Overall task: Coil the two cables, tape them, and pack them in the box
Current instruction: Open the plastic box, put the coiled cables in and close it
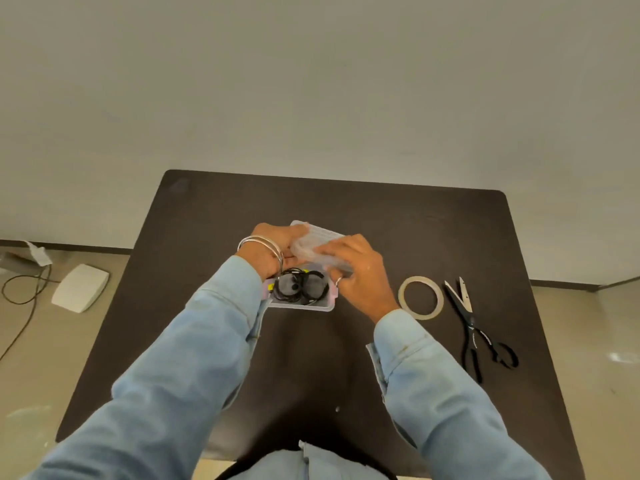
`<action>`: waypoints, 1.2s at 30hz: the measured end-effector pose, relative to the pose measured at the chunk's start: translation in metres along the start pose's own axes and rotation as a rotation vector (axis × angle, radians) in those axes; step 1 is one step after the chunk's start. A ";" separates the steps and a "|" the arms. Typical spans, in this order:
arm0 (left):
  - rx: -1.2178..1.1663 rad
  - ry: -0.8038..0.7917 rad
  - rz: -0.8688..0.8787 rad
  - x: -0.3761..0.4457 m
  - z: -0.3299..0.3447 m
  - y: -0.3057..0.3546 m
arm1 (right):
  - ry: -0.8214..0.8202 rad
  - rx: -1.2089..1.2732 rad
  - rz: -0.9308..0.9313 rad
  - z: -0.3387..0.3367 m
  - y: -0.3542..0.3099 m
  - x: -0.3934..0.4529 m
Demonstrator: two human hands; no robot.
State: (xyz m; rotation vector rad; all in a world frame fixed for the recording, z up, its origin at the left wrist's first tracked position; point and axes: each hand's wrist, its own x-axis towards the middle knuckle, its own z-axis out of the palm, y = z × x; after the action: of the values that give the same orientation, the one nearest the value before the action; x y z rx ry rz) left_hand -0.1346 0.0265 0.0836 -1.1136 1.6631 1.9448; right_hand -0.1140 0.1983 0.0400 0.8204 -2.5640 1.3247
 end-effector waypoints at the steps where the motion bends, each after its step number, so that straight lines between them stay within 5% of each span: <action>1: 0.027 0.047 0.009 0.000 -0.008 -0.004 | -0.066 -0.020 -0.012 0.007 -0.004 -0.003; 4: 0.001 0.045 0.034 0.001 -0.034 -0.018 | -0.093 -0.035 0.117 0.024 -0.016 -0.016; 7: -0.074 -0.026 0.087 0.007 -0.057 -0.036 | 0.072 -0.045 0.507 0.037 -0.021 -0.019; 11: 0.070 -0.002 0.190 0.020 -0.075 -0.059 | 0.065 0.221 0.982 0.047 -0.027 -0.015; 19: 0.631 0.100 0.339 0.052 -0.078 -0.086 | 0.098 0.054 0.939 0.063 -0.023 -0.023; 24: 0.846 0.095 0.354 0.058 -0.076 -0.089 | -0.028 -0.227 0.918 0.069 -0.002 -0.027; 30: 0.827 0.092 0.317 0.063 -0.078 -0.093 | -0.086 -0.211 0.878 0.067 0.010 -0.030; 36: 0.668 0.066 0.296 0.056 -0.079 -0.097 | 0.047 0.141 1.025 0.062 0.009 -0.034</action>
State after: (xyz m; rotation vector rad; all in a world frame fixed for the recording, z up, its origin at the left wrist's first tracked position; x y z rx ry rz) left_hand -0.0760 -0.0365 -0.0231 -0.7010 2.3665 1.3083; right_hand -0.0829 0.1673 -0.0158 -0.6485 -2.9439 1.6787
